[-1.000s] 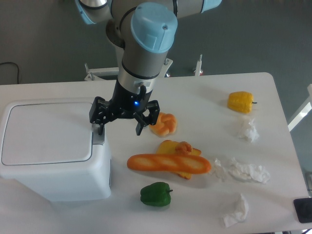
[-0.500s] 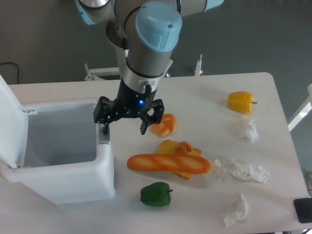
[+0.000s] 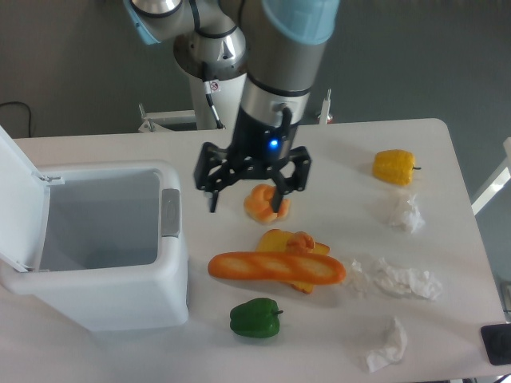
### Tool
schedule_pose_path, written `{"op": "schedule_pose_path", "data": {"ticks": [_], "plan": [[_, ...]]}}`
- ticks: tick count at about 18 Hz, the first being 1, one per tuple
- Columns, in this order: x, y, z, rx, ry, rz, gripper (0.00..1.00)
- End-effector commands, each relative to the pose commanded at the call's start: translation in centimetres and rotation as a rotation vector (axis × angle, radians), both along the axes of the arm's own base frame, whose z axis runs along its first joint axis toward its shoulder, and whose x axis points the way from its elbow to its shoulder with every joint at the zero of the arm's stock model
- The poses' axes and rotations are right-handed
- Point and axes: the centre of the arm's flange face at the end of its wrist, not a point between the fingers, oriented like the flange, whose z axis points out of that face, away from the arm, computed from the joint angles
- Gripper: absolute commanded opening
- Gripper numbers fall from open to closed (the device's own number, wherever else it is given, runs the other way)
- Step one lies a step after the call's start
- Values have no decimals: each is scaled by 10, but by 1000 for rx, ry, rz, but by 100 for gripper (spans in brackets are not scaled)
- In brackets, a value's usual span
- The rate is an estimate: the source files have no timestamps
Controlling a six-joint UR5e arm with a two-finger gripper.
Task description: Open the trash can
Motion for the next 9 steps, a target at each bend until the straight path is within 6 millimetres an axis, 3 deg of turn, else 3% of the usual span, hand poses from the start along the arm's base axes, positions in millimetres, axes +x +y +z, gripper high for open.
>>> {"op": "schedule_pose_path", "data": {"ticks": [3,9], "plan": [[-19,-26,-32,-130,62,-104,100],[-53,-56,-50,-215,152,-324,100]]}}
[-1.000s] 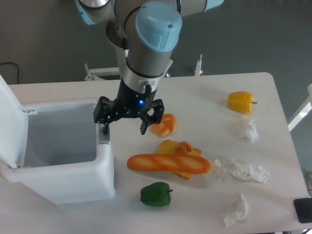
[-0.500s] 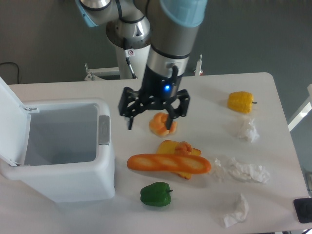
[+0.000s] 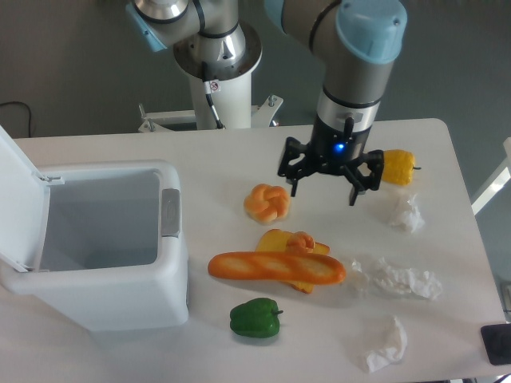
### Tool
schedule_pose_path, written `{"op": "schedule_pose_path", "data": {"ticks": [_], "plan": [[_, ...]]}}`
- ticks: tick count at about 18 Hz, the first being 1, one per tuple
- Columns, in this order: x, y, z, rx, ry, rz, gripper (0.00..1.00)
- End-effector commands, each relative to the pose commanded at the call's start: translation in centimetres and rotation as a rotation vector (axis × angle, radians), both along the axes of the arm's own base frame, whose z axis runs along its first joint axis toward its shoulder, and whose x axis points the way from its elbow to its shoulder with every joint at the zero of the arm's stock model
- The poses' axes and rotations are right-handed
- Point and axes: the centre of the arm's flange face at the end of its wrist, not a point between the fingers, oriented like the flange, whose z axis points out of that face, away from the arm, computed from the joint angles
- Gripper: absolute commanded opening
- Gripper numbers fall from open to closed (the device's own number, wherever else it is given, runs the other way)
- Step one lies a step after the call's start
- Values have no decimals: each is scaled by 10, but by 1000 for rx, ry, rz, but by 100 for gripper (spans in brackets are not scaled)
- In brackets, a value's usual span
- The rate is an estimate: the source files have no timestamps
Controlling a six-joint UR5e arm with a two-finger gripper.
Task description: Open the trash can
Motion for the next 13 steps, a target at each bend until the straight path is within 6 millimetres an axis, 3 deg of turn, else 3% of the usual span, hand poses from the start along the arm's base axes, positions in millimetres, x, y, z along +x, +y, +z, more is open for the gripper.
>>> {"op": "schedule_pose_path", "data": {"ticks": [2,5,8,13], "plan": [[-10,-11,11,-6,36,-69,100],[-13,-12,17,-25,62,-137,100],[-22,-12,-9,-113,57,-155,100],[-58,-2,-57,-218,33,-185,100]]}}
